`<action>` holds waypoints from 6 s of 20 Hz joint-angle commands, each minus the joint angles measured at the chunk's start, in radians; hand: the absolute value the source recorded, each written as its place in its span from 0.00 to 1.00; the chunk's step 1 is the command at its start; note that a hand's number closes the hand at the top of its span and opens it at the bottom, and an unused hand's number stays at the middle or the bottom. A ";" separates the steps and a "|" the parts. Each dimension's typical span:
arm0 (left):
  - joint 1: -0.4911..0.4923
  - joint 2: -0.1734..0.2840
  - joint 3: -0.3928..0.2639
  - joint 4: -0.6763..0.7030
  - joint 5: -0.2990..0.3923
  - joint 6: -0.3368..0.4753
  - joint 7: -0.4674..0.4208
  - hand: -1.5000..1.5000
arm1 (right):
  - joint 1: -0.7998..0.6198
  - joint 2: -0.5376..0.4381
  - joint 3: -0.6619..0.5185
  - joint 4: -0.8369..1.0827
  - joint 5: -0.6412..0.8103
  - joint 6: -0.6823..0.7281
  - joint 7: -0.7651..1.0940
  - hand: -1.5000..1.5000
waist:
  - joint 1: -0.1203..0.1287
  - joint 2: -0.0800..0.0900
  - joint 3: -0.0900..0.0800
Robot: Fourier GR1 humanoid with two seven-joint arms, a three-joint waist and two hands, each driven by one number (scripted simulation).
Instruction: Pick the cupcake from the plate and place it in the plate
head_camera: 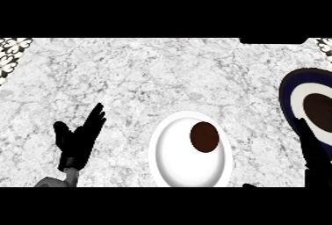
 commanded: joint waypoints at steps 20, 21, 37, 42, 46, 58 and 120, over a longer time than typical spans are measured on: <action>0.066 -0.002 0.081 0.022 -0.027 -0.096 0.009 0.50 | -0.424 0.261 0.202 0.463 0.119 0.077 0.371 0.00 | -0.009 0.000 0.000; 0.048 -0.037 0.050 0.007 -0.058 -0.049 0.039 0.50 | -0.421 0.261 0.263 0.511 0.142 0.017 0.404 0.00 | -0.009 0.000 0.001; 0.034 -0.068 0.084 -0.041 -0.103 -0.046 0.094 0.50 | -0.440 0.261 0.167 0.689 0.141 0.011 0.340 0.00 | -0.012 0.000 0.001; 0.043 -0.076 0.110 0.038 -0.093 -0.099 0.049 0.50 | -0.468 0.261 0.141 0.801 0.102 -0.022 0.292 0.00 | -0.011 0.001 0.001; 0.030 -0.120 0.085 0.005 -0.121 -0.062 0.100 0.50 | -0.458 0.260 0.147 0.836 0.130 0.066 0.214 1.00 | -0.014 0.000 0.001; 0.056 -0.106 0.128 0.001 -0.128 -0.118 0.053 0.50 | -0.481 0.234 0.202 0.708 0.359 -0.079 0.200 1.00 | -0.023 -0.004 0.000; -0.010 -0.155 0.105 0.022 -0.169 -0.118 0.070 0.50 | -0.552 -0.485 -0.475 1.433 -1.249 -0.037 -1.305 0.00 | 0.054 0.025 0.011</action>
